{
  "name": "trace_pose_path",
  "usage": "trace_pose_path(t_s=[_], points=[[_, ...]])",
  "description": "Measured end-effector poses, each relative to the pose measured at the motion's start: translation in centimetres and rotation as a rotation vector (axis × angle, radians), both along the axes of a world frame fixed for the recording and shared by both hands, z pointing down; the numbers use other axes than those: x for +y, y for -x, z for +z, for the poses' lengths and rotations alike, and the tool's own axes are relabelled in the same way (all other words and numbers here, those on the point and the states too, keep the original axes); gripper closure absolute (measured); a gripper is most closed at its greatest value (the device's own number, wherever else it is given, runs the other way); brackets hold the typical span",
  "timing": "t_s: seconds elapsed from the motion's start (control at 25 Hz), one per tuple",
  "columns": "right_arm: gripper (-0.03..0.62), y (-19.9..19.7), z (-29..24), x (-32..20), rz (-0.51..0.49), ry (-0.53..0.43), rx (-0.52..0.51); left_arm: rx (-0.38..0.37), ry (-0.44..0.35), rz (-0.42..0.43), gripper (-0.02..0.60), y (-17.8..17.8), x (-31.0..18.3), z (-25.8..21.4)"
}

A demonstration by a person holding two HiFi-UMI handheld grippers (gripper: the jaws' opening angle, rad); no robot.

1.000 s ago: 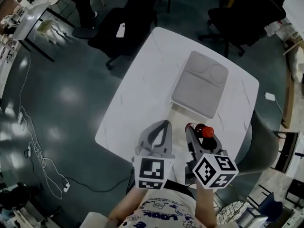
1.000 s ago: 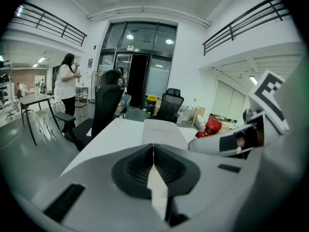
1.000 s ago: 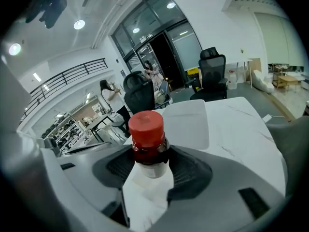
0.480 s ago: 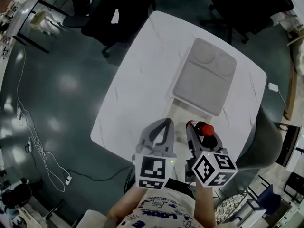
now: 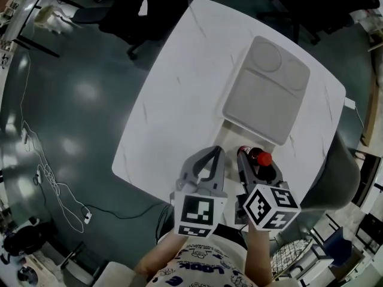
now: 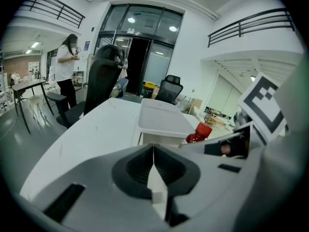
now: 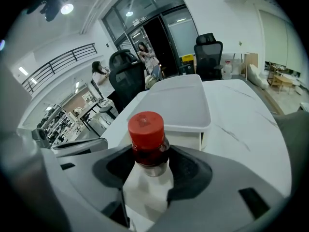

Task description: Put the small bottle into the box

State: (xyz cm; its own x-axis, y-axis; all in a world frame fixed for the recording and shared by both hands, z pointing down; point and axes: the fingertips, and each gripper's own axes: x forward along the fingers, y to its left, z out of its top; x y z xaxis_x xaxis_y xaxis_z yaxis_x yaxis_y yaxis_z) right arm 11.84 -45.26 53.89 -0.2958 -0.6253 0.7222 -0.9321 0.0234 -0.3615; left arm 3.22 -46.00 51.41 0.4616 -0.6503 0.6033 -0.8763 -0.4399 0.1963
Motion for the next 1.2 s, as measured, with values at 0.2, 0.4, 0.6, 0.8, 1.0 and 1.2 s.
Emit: trace_pose_path(t_s=[0.2,0.4,0.6,0.8,1.0,1.2], points=[[0.365,0.1,1.0,-0.1,-0.017,0.031,0.039,0.006,0.01,0.008,0.562,-0.4,0.0,0.4],[0.365,0.2,1.5,-0.1,-0.027,0.064,0.068,0.01,0.016,0.005,0.562,-0.5,-0.1,0.6],[0.365,0.2,1.9,-0.1,-0.028,0.103,0.076,0.009,0.019,0.001,0.562,-0.5,-0.1,0.8],[0.365,0.3,2.3,0.0,-0.039,0.129,0.094,0.008,0.018,-0.002,0.561,-0.5,-0.1,0.8],[0.365,0.4,2.5,0.1,-0.049,0.133,0.107,0.013,0.018,-0.002,0.563,-0.5,0.0,0.7],[0.364,0.5,2.2,0.1,-0.041,0.128,0.108,0.012,0.011,-0.006,0.561,-0.3,0.1,0.6]])
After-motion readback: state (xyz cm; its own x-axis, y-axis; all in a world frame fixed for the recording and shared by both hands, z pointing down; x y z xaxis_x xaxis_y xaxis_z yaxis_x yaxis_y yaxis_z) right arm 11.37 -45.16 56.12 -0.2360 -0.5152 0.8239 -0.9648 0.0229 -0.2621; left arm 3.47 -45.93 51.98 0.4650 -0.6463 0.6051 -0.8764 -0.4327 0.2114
